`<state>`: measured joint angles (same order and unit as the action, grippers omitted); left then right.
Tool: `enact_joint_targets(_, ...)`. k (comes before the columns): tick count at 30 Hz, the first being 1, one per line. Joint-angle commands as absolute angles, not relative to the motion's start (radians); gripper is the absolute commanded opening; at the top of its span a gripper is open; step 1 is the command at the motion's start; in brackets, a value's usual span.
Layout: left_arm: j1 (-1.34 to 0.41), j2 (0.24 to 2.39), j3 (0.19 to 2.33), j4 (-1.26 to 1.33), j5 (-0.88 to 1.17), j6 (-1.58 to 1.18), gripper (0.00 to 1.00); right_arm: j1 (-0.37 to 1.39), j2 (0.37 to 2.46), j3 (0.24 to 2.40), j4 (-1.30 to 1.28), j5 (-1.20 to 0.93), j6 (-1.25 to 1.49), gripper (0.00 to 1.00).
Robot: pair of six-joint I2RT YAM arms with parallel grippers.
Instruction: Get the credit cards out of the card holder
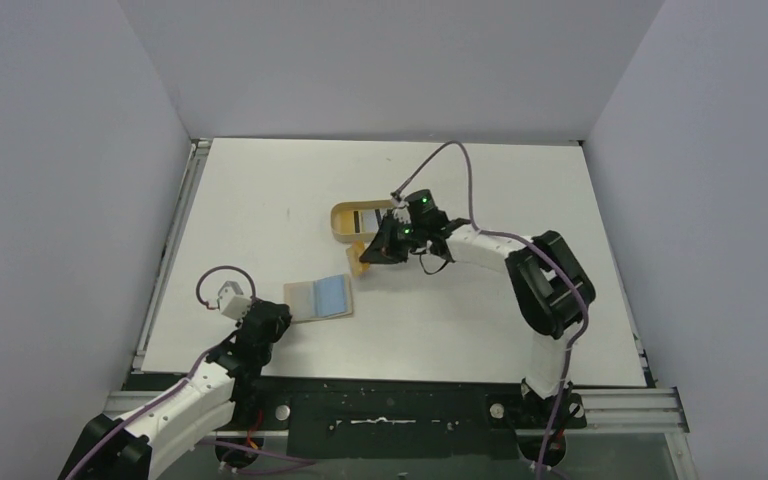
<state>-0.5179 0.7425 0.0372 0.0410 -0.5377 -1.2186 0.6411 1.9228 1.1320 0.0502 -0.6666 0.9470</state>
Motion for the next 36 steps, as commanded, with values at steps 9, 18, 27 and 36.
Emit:
enact_joint_targets(9,-0.522,0.745,0.082,0.054,-0.545,-1.162,0.0,0.501,2.03,1.591,-0.187,-0.547,0.736,0.0)
enact_joint_targets(18,-0.522,0.703,0.072,0.029,-0.543,-1.163,0.0,0.513,2.202,1.696,-0.16,-0.526,0.757,0.0)
enact_joint_targets(27,-0.522,0.722,0.069,0.044,-0.536,-1.164,0.0,0.545,2.275,1.729,-0.14,-0.525,0.77,0.0)
enact_joint_targets(36,-0.522,0.711,0.068,0.033,-0.536,-1.166,0.0,0.581,2.322,1.789,-0.16,-0.533,0.769,0.0)
